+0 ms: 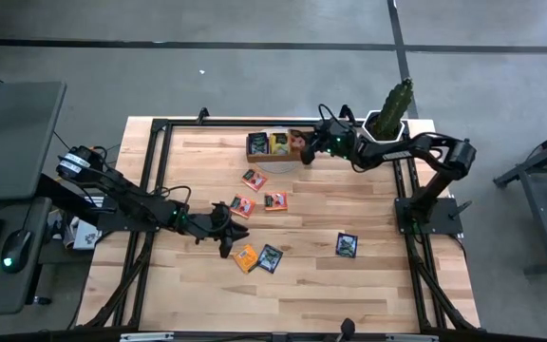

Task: Pick & Place Tea
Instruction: Put the orange tea bag in the right compartment of the organizer

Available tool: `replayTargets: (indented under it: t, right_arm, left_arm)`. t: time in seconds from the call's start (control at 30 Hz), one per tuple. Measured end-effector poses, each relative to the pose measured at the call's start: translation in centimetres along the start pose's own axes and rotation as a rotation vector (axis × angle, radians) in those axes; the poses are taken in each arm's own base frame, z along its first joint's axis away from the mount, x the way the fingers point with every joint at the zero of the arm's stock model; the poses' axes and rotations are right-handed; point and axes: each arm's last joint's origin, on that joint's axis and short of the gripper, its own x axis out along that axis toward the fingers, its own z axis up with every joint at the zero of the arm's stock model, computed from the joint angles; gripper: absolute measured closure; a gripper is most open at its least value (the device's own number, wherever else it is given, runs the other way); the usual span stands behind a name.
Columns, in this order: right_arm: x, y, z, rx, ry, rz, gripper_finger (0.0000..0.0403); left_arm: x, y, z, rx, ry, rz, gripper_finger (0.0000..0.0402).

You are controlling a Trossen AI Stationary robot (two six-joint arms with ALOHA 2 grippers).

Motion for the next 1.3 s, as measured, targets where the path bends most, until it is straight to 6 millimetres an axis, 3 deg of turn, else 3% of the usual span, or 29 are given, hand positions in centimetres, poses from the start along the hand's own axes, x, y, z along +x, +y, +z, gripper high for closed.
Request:
replayTargets:
  t: [0.8,1.3]
  right_arm:
    - [-0.1,-1.8,-0.4,-0.014,0.066,-0.095,0.0403]
    - [0.0,-1.7,-0.2,0.014,0.061,-0.01,0.0403]
  left_arm:
    - [0.0,0.0,-0.1,0.022,0.027,-0.022,0.0315]
    - [0.0,0.0,-0.1,0.029,0.027,-0.023,0.0315]
